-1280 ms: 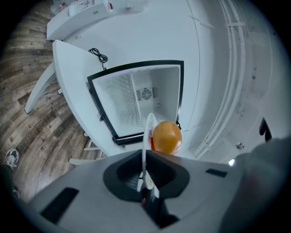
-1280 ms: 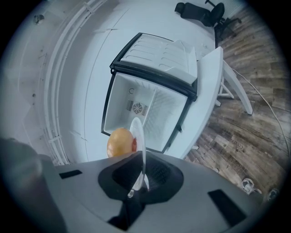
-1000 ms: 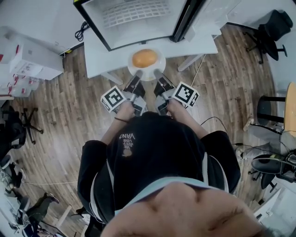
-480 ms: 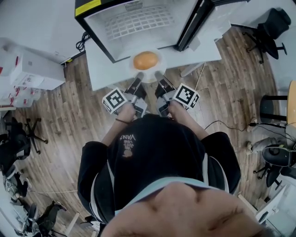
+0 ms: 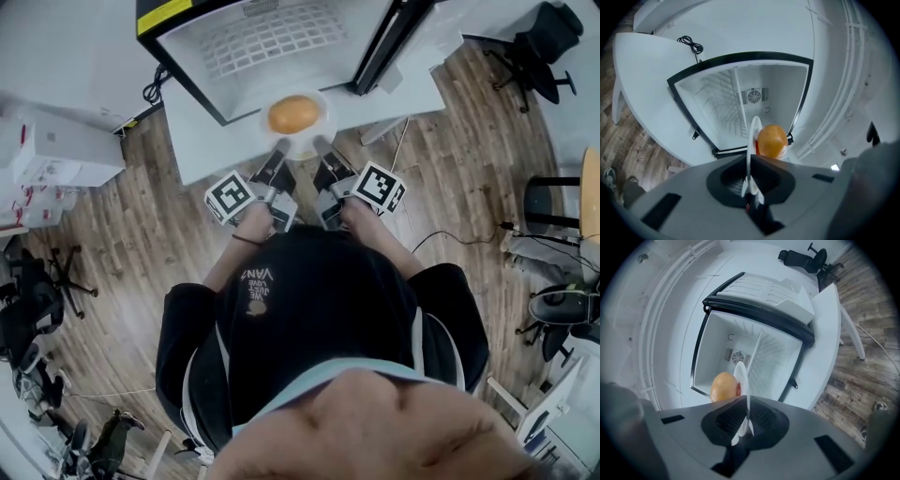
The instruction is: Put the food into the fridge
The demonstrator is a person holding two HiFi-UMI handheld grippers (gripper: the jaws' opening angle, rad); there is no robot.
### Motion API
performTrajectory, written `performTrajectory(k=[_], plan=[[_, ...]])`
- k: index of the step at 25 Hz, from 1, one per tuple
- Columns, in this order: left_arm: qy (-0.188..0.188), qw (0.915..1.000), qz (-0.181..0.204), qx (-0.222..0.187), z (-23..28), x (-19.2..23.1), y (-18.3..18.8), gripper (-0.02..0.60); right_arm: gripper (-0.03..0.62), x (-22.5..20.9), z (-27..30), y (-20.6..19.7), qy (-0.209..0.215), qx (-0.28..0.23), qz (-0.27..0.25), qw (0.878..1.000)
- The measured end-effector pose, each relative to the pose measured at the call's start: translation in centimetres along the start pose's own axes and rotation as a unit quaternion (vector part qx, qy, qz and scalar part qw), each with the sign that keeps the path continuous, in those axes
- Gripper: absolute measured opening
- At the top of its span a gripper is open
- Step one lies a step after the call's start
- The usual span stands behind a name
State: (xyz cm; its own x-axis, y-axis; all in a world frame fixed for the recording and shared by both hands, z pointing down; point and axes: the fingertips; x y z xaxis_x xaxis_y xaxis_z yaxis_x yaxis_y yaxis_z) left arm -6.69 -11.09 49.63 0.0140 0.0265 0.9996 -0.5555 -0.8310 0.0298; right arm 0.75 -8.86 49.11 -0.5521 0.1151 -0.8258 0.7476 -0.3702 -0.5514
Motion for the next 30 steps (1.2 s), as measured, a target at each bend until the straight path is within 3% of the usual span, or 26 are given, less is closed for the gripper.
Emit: performTrajectory(k=[8,12,30], plan=[[-0.018,0.9997,-0.016,-0.002,1.4,-0.7,-0.2,0.034,0.020,-0.2,0.4,1.3,0.010,0.001,0.004,1.000],[-0.004,0.9999,-0.010,-0.013,2.1,-0.5,0.5,0.034,0.020,-0.5,1.1,2.0,0.014,0.007,0.005,1.000],[-0.009,0.9990,-0.002,-0.044,6.8,-1.1,3.8,0.034,0.020,-2.4,5.6,5.9,0.030,0.031,0.000,0.999]])
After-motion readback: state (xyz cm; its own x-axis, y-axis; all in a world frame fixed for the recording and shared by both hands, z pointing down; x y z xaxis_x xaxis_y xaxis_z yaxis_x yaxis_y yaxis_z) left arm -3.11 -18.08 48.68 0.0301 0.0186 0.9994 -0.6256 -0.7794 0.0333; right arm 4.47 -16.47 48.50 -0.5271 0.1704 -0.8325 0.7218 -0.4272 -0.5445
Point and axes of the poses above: the fingertips, and each gripper's own axes: z forward along the fingers, x to its left, y out of its top, and after that the axes turned 15 degrees about -z, right-handed
